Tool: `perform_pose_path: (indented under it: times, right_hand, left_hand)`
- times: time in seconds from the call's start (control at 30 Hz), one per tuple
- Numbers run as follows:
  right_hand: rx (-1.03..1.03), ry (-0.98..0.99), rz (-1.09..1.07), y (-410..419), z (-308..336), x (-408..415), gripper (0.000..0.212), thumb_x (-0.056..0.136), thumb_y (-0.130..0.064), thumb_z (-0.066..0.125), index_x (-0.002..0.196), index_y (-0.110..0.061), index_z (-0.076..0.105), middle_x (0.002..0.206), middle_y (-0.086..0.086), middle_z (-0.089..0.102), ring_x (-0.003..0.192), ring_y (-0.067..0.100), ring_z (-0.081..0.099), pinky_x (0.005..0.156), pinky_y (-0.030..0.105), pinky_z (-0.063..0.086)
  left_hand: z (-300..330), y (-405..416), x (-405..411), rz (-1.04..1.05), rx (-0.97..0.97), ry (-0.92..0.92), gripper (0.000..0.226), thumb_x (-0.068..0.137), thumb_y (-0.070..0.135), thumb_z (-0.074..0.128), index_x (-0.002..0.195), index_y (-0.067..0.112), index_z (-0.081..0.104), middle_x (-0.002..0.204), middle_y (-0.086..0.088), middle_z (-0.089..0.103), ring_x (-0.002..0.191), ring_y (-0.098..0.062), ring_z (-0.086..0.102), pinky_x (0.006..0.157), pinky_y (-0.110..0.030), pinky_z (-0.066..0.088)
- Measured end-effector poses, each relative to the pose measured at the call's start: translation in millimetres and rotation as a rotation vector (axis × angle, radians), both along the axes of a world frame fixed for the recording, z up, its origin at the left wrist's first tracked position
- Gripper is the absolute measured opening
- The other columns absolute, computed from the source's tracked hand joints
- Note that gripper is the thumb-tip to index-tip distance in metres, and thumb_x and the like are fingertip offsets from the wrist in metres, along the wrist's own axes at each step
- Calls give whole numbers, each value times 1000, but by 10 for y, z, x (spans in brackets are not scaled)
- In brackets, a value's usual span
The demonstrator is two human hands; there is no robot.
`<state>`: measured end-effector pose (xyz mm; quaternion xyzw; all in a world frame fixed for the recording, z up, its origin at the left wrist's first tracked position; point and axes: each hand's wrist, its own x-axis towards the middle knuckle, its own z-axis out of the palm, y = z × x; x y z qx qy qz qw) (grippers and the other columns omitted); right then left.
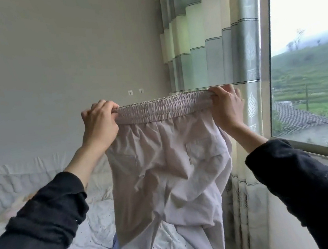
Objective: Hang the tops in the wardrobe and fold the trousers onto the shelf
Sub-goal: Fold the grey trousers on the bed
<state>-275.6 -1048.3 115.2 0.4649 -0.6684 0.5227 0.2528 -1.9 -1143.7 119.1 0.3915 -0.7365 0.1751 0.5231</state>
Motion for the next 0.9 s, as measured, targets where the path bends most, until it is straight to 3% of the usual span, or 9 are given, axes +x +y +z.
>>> perform_pose_path:
  times: [0.07,0.2,0.3,0.37,0.5,0.6,0.7,0.83,0.9]
  right_hand:
    - [87,23,97,43,49,-39,37,91,-4,43,119,-16,64,119,12,57,113,33,47,94,33,32]
    - [562,160,339,220,-275,-78,32,95,0,45,120,-6,63,119,14,61,108,29,56,93,27,38]
    - [739,203,477,329,-695,66,28,95,-6,51,117,-11,67,110,8,64,101,22,60,92,29,45]
    - [799,257,530,364,-964,189,26,94,-8,53,115,-13,68,109,5,65,98,20,60,90,30,46]
    - [838,310,597,384,-1426,424,26,94,-10,54,112,-19,70,104,6,65,99,24,58,89,34,44]
    - [835,393,664,431,-1699,633,26,94,-14,54,113,-23,70,108,3,64,104,21,54,91,34,42]
    - [850,511,721,486,-1943,846,27,96,-16,51,114,-27,68,112,-3,62,107,16,50,90,32,41]
    - [921,516,808,482,-2207,1002,27,96,-16,51,115,-25,68,112,-3,63,107,14,50,90,27,38]
    - [947,457,837,474,-2301,1019,23,93,-17,56,111,-21,70,108,-1,66,102,14,55,90,25,41]
  left_hand:
    - [-15,12,39,-13,15,23,17,85,-2,59,97,5,67,105,-17,56,107,-35,47,90,-39,26]
    - [-460,-31,229,153,42,-141,14,78,6,71,83,19,75,92,-10,48,94,-31,40,79,-40,25]
    - [-956,-14,289,135,305,-128,17,86,9,63,97,17,74,91,-7,41,89,-33,52,75,-42,43]
    - [-1323,1,321,130,492,-80,20,91,8,57,103,14,72,99,-10,44,91,-35,57,77,-40,45]
    - [-1959,74,377,116,798,172,24,90,2,52,105,8,71,114,-18,59,106,-36,56,92,-32,41]
    - [-2502,110,450,131,1173,369,21,85,15,56,97,3,69,102,-16,68,97,-33,62,82,-33,51]
    - [-3133,136,517,62,1475,589,55,75,40,67,104,-7,62,101,-21,66,91,-35,64,76,-43,57]
    - [-3406,451,430,65,1536,517,5,87,-3,56,87,-3,51,77,-8,51,68,-18,50,64,-24,36]
    - [-3424,475,428,-15,1479,494,25,82,-13,55,102,0,52,88,-7,51,82,-19,51,69,-26,38]
